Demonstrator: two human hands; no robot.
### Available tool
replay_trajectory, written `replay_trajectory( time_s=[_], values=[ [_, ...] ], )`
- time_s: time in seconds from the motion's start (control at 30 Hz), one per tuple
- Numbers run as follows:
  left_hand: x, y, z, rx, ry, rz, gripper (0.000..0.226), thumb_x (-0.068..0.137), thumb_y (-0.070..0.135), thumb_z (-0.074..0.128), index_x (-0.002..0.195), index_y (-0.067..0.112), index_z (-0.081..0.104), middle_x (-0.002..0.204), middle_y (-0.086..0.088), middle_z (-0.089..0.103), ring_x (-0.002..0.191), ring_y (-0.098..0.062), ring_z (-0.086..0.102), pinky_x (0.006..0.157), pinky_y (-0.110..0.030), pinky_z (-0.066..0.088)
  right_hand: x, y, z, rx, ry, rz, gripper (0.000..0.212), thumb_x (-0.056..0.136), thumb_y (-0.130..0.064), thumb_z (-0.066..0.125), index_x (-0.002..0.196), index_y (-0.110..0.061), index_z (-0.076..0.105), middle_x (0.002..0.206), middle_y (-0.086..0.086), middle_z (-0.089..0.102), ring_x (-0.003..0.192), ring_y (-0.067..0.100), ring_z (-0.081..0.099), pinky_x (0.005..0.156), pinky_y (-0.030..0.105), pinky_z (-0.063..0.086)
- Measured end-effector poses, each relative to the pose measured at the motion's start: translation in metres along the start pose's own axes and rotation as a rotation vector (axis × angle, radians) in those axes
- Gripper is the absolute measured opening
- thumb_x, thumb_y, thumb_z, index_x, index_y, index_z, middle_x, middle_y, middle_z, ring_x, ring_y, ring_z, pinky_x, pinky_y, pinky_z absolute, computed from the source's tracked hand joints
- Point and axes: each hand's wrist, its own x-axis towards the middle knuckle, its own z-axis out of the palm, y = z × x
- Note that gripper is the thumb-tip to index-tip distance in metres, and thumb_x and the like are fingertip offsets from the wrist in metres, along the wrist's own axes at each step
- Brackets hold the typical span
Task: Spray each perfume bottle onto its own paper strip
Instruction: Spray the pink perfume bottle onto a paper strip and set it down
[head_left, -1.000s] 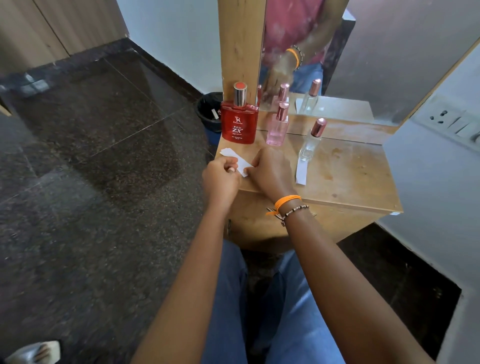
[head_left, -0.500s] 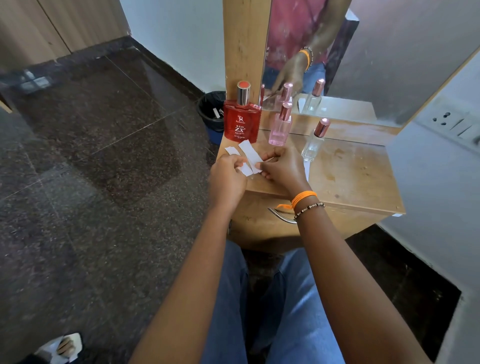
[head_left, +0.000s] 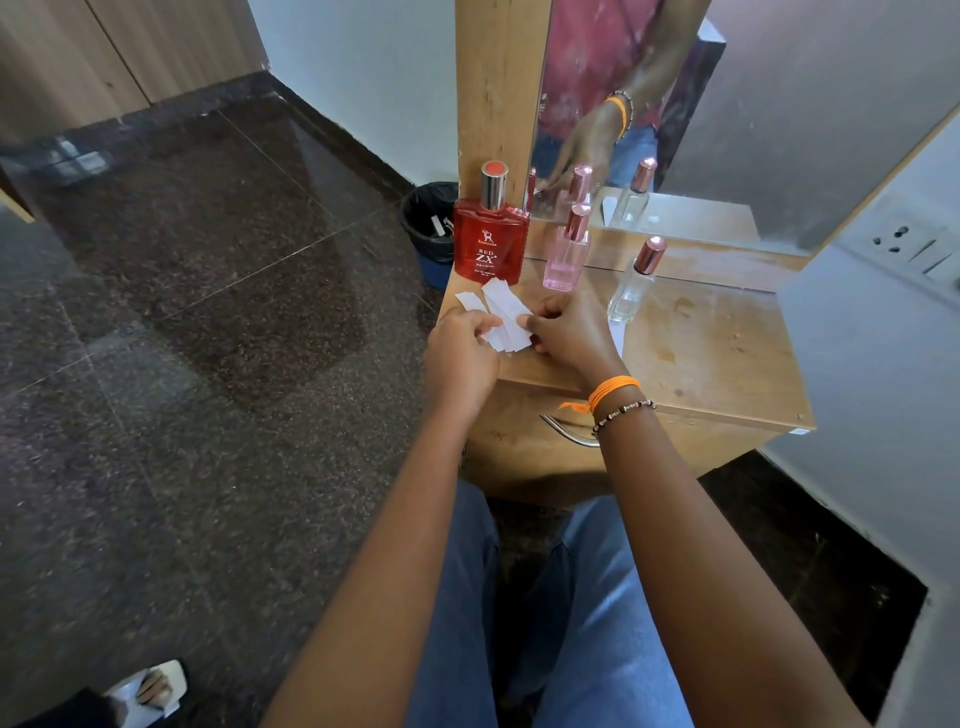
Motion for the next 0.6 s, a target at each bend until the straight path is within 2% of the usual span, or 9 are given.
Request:
replay_trajectory(
  time_s=[0.1, 0.2, 0.3, 0.4, 0.47, 0.53, 0.6],
  values=[
    [-0.0022, 0.0002, -0.0006, -0.051, 0.017, -0.003, 0.039, 0.087, -0.006, 0.043, 0.117, 0.011, 0.063, 0.116, -0.006, 0.063, 0.107, -0.018, 0.058, 0.087, -0.027, 0.046, 0.0018, -0.0003, 0.0012, -0.002, -0.017, 0.005, 0.014, 0.085, -0.009, 0.065, 0.096, 0.000, 0.068, 0.094, 0.016, 0.069, 0.093, 0.036, 0.064, 0.090, 0.047, 0.052],
    [-0.0031, -0.0007, -0.0004, -0.059, 0.018, 0.002, 0.040, 0.088, -0.006, 0.043, 0.116, 0.012, 0.064, 0.115, -0.006, 0.063, 0.106, -0.018, 0.058, 0.089, -0.029, 0.047, 0.0017, -0.0004, 0.0018, 0.004, -0.033, -0.014, 0.009, 0.082, -0.006, 0.066, 0.090, -0.011, 0.064, 0.081, 0.008, 0.064, 0.081, 0.028, 0.062, 0.089, 0.045, 0.053],
    [-0.0024, -0.0016, 0.0005, -0.044, 0.011, 0.021, 0.041, 0.087, -0.007, 0.044, 0.116, 0.014, 0.065, 0.118, -0.006, 0.062, 0.108, -0.019, 0.058, 0.091, -0.032, 0.048, 0.0027, 0.0010, 0.0024, 0.006, -0.031, -0.028, 0.015, 0.082, -0.005, 0.064, 0.079, -0.017, 0.058, 0.075, 0.008, 0.065, 0.075, 0.023, 0.061, 0.085, 0.045, 0.054],
    [-0.0018, -0.0025, 0.0017, -0.025, 0.015, 0.037, 0.042, 0.087, -0.006, 0.044, 0.115, 0.015, 0.067, 0.120, -0.005, 0.061, 0.109, -0.020, 0.057, 0.087, -0.028, 0.046, 0.0045, 0.0011, 0.0032, 0.021, -0.043, -0.014, 0.009, 0.086, -0.007, 0.057, 0.080, -0.013, 0.057, 0.075, 0.013, 0.071, 0.067, 0.021, 0.059, 0.084, 0.047, 0.055],
    [-0.0020, -0.0032, 0.0022, -0.020, 0.026, 0.045, 0.040, 0.088, -0.005, 0.045, 0.115, 0.015, 0.066, 0.120, -0.005, 0.060, 0.109, -0.019, 0.057, 0.085, -0.025, 0.043, 0.0062, 0.0010, 0.0037, 0.017, -0.047, -0.003, 0.008, 0.090, -0.009, 0.052, 0.089, -0.005, 0.059, 0.068, 0.008, 0.070, 0.062, 0.019, 0.057, 0.081, 0.044, 0.054],
    [-0.0023, -0.0036, 0.0025, -0.025, 0.033, 0.052, 0.039, 0.089, -0.005, 0.044, 0.115, 0.015, 0.066, 0.121, -0.005, 0.060, 0.109, -0.019, 0.057, 0.085, -0.024, 0.042, 0.0070, 0.0016, 0.0035, 0.025, -0.053, -0.004, 0.009, 0.092, -0.012, 0.051, 0.088, -0.007, 0.058, 0.060, 0.003, 0.066, 0.056, 0.016, 0.053, 0.076, 0.041, 0.053],
    [-0.0025, -0.0034, 0.0029, -0.018, 0.032, 0.056, 0.040, 0.088, -0.005, 0.044, 0.114, 0.015, 0.067, 0.121, -0.005, 0.059, 0.108, -0.019, 0.057, 0.084, -0.025, 0.044, 0.0054, 0.0015, 0.0029, 0.019, -0.050, -0.019, 0.011, 0.092, -0.015, 0.053, 0.081, -0.011, 0.056, 0.062, 0.003, 0.065, 0.054, 0.015, 0.052, 0.071, 0.038, 0.051]
  ],
)
